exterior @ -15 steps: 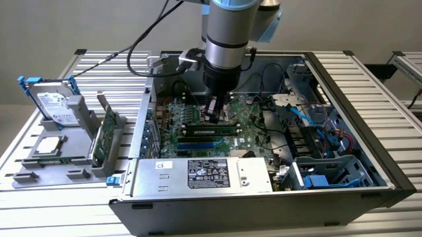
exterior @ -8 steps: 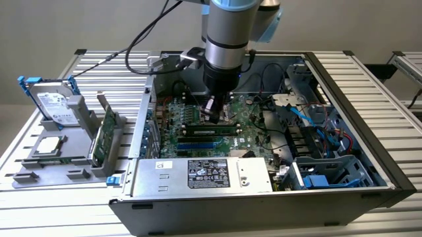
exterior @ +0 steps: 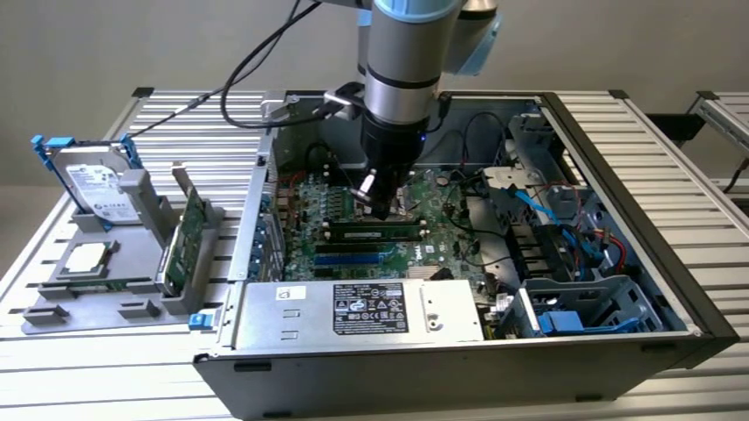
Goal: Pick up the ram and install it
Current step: 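Press down the ram until it locks into place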
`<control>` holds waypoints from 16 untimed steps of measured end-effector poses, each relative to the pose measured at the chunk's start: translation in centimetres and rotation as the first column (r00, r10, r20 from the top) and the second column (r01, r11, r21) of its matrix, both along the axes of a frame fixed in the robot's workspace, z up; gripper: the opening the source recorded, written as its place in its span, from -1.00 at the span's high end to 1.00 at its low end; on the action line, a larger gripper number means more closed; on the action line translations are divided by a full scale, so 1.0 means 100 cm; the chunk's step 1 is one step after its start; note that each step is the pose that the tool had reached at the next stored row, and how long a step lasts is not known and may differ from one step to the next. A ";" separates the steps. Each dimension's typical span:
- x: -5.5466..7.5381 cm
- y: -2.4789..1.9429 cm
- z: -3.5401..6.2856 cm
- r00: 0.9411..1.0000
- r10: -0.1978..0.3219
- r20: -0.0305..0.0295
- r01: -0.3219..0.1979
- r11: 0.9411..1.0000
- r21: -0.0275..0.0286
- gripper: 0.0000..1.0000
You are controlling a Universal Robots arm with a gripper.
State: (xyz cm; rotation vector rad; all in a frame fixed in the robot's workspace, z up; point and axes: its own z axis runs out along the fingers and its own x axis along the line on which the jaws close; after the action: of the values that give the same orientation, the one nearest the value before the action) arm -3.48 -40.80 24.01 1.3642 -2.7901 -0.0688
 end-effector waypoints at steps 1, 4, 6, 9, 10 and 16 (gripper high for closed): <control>0.000 0.0000 -0.0002 1.000 -0.018 0.000 0.018 1.000 0.000 0.79; 0.000 0.0000 -0.0009 0.997 -0.072 0.000 0.072 0.997 0.000 0.79; 0.000 0.0000 -0.0014 0.994 -0.109 0.000 0.109 0.994 0.000 0.79; 0.000 0.0000 -0.0021 0.987 -0.163 0.000 0.163 0.987 0.000 0.79; 0.000 0.0000 -0.0023 0.984 -0.180 0.000 0.180 0.984 0.000 0.79; 0.000 0.0000 -0.0037 0.958 -0.286 0.000 0.286 0.958 0.000 0.79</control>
State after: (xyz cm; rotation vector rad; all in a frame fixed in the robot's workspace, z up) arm -3.48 -40.80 23.64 0.9481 -2.9645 -0.0762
